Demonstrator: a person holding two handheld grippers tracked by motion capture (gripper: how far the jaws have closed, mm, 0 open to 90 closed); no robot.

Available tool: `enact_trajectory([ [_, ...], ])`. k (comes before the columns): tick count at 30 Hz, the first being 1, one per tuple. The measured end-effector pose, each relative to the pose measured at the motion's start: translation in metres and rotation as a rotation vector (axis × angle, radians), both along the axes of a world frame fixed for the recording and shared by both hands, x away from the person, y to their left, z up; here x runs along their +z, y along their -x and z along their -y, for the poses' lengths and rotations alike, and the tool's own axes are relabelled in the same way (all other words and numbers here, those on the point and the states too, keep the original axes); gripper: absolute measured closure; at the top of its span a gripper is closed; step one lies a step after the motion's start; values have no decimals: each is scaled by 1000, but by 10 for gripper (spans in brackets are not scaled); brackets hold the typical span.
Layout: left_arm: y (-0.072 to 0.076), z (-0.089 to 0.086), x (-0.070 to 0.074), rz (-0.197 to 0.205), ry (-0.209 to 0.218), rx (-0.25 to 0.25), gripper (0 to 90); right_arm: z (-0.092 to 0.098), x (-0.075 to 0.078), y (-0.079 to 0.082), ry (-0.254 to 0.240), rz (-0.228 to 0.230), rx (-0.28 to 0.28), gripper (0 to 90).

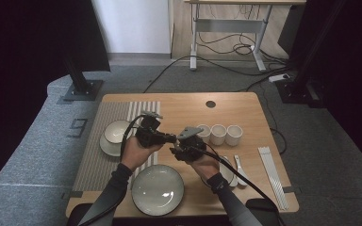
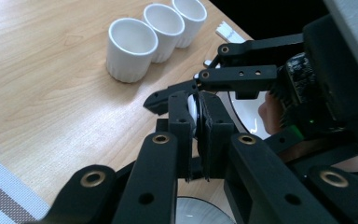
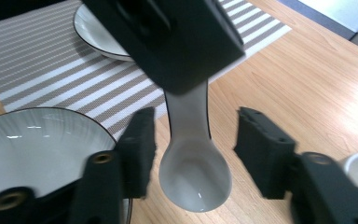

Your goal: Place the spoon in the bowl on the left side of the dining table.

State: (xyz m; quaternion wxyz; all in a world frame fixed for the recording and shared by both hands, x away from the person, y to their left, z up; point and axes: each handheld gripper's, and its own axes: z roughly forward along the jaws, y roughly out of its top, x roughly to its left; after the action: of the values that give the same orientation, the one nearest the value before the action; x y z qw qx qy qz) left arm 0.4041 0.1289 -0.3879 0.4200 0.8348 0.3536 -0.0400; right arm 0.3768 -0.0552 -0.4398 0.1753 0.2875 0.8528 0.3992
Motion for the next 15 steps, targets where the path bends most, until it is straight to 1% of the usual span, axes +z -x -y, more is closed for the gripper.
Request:
enact_trajectory([
  [2, -1, -3, 1, 0, 6, 5, 847, 0, 0, 0, -2, 0, 8, 417],
  [3, -1, -5, 2, -4, 16, 7, 847, 1, 0, -1, 1, 9, 9, 395],
  [6, -3, -9, 2, -6, 16, 17, 847, 2, 1, -1, 10, 24, 6, 340],
  [10, -5, -15, 3, -13, 24, 32, 847, 8, 3, 0, 0, 39, -1, 307],
  [12, -7, -18, 4, -15, 27, 39, 847, 12, 5, 0, -7, 41, 1, 301],
  [15, -9, -22, 5, -21, 33, 50, 847, 18, 7, 1, -9, 59, 0, 292],
])
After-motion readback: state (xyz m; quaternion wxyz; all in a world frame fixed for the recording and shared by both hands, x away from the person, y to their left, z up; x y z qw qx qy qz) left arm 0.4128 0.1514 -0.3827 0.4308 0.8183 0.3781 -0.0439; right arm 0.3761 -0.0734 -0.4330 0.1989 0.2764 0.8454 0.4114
